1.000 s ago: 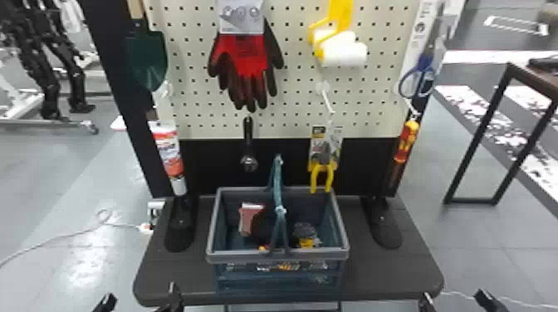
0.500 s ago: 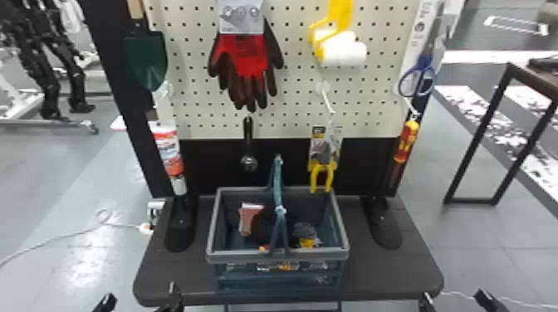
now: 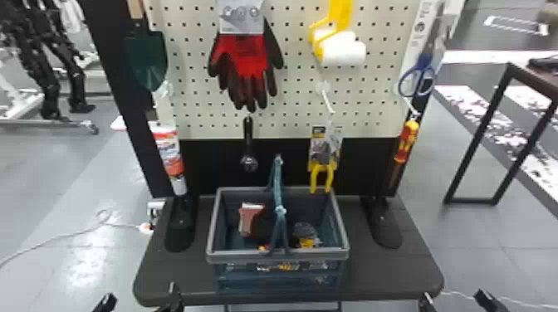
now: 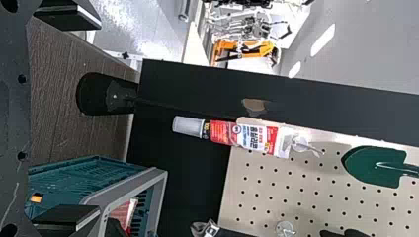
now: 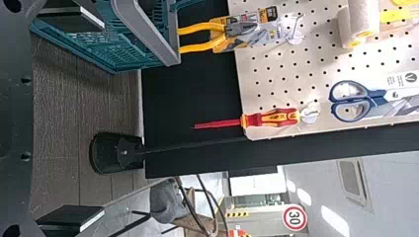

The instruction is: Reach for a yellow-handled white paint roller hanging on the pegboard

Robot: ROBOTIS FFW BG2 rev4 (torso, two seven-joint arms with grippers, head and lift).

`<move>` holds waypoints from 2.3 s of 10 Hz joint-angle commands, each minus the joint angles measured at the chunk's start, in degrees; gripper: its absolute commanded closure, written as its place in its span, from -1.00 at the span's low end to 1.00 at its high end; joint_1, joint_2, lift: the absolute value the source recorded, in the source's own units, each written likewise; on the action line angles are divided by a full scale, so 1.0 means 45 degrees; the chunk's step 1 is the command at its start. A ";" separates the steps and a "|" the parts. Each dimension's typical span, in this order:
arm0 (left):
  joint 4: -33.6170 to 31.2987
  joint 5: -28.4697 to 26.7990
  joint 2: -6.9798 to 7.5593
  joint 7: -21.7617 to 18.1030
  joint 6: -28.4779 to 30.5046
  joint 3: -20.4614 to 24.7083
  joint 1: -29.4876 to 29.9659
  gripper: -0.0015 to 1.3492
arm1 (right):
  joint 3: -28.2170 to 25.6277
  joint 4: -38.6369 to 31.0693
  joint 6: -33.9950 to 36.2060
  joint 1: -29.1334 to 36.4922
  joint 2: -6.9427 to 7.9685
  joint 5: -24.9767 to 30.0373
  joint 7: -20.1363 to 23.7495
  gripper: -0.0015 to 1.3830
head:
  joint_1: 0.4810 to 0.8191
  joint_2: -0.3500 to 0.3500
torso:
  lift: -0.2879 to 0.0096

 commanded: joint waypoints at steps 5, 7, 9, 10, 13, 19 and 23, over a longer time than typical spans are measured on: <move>0.0000 0.0000 0.0000 0.0000 0.0000 0.0000 0.0000 -1.00 | 0.0000 0.0000 0.0000 0.0000 0.0070 0.0000 0.0001 -1.00 | -0.60 0.00 | 0.26; 0.0000 0.0000 0.0000 0.0000 0.0000 0.0000 0.0000 -1.00 | 0.0000 0.0000 0.0000 0.0000 0.0070 0.0000 0.0001 -1.00 | -0.60 0.00 | 0.26; 0.0000 0.0000 0.0000 0.0000 0.0000 0.0000 0.0000 -1.00 | 0.0000 0.0000 0.0000 0.0000 0.0070 0.0000 0.0001 -1.00 | -0.60 0.00 | 0.26; 0.0000 0.0000 0.0000 0.0000 0.0000 0.0000 0.0000 -1.00 | 0.0000 0.0000 0.0000 0.0000 0.0070 0.0000 0.0001 -1.00 | -0.60 0.00 | 0.26; 0.0000 0.0000 0.0000 0.0000 0.0000 0.0000 0.0000 -1.00 | 0.0000 0.0000 0.0000 0.0000 0.0070 0.0000 0.0001 -1.00 | -0.60 0.00 | 0.26; 0.0000 0.0000 0.0000 0.0000 0.0000 0.0000 0.0000 -1.00 | 0.0000 0.0000 0.0000 0.0000 0.0070 0.0000 0.0001 -1.00 | -0.60 0.00 | 0.26; 0.0000 0.0000 0.0000 0.0000 0.0000 0.0000 0.0000 -1.00 | 0.0000 0.0000 0.0000 0.0000 0.0070 0.0000 0.0001 -1.00 | -0.60 0.00 | 0.26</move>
